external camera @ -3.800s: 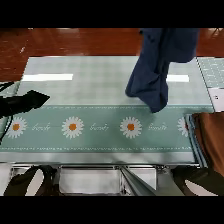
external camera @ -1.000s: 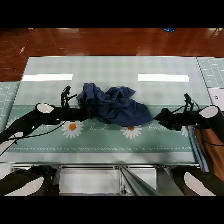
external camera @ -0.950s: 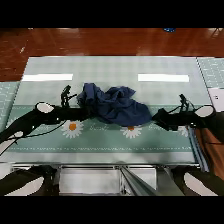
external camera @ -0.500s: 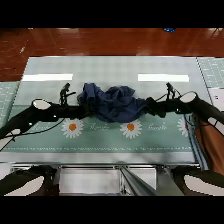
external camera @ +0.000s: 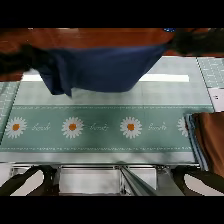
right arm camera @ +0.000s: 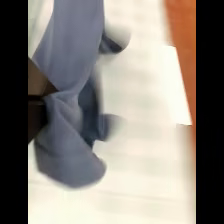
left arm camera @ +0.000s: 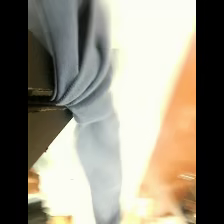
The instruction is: Fold the shirts.
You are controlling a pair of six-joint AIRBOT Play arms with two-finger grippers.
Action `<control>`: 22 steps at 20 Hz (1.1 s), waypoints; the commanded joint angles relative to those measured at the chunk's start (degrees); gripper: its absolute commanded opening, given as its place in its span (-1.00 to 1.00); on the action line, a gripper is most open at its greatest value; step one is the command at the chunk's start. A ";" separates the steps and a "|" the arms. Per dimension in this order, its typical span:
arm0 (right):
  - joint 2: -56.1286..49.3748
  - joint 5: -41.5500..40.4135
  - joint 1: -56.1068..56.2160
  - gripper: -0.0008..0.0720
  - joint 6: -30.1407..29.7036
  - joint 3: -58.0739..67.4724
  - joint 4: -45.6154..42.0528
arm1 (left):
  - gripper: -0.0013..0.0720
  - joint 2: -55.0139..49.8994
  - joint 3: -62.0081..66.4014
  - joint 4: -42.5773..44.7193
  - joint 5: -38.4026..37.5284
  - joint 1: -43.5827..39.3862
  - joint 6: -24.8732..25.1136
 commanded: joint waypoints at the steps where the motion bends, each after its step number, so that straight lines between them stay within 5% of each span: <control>1: 7.56 6.71 -0.42 -0.92 0.28 13.00 -6.38 | -0.91 3.58 16.20 -1.79 -2.32 6.43 -1.97; 9: 30.08 13.40 -0.42 -0.92 -0.87 13.99 -12.96 | -0.91 14.88 28.61 -1.09 -18.80 11.91 -1.92; 14: 34.21 17.51 -0.42 -0.92 0.37 13.99 -13.20 | -0.91 23.76 26.49 23.61 -20.94 -3.21 -4.13; 18: 32.96 17.79 -0.42 -0.92 1.25 7.69 -12.28 | -0.91 26.38 9.27 30.32 -23.82 -13.18 -7.06; 22: 26.80 13.38 -0.37 -0.92 -0.81 -3.78 -8.96 | -0.91 18.91 -14.10 28.98 -9.09 -14.58 -6.88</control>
